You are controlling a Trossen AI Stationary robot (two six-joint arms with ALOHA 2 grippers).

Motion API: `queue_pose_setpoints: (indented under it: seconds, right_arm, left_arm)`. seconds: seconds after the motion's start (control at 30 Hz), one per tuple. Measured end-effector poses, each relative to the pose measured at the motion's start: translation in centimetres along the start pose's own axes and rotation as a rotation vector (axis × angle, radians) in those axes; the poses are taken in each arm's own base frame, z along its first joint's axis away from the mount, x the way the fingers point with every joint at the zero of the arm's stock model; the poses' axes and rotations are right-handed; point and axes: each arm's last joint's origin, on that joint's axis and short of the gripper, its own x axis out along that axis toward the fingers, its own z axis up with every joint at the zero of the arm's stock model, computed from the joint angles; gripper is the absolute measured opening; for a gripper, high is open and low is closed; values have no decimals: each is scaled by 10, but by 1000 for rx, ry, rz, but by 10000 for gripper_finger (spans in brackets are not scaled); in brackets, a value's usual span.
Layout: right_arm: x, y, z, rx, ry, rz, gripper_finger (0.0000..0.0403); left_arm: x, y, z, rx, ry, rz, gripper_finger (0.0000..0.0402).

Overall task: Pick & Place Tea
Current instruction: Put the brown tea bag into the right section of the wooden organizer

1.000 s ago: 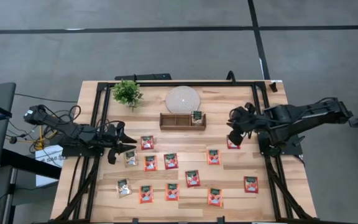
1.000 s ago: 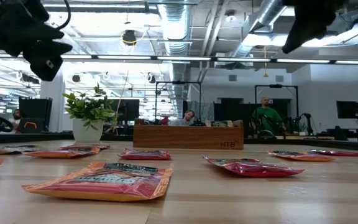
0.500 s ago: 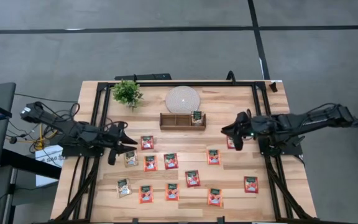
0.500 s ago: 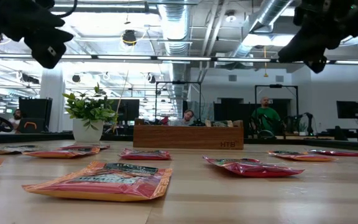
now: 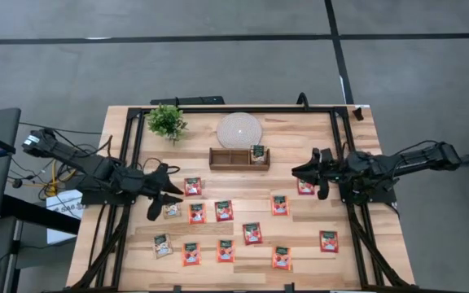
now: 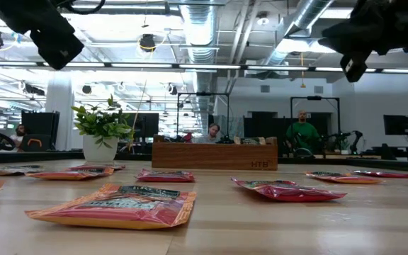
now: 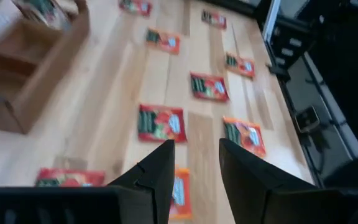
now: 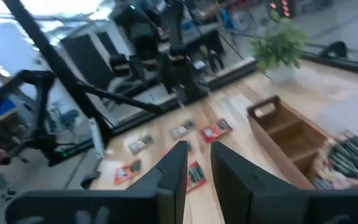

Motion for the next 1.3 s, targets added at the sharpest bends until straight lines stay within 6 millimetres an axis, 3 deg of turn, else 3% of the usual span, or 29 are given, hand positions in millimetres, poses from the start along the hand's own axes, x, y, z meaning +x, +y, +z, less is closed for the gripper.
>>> queue_pose_setpoints:
  seconds: [0.27, 0.5, 0.87, 1.3]
  right_arm:
    - [-19, 1, 10, -80, -114, 44, 66]
    - [-39, -1, 14, -91, -186, 61, 66]
    - [-49, -3, 12, -89, -191, 60, 66]
    - [-48, -3, 12, -34, -179, 68, 66]
  left_arm:
    - [12, -8, 5, -47, 220, 16, 117]
    - [29, -9, -4, -65, 356, 38, 117]
    - [46, 14, -28, -127, 632, 290, 117]
    - [57, 18, -30, -75, 647, 311, 117]
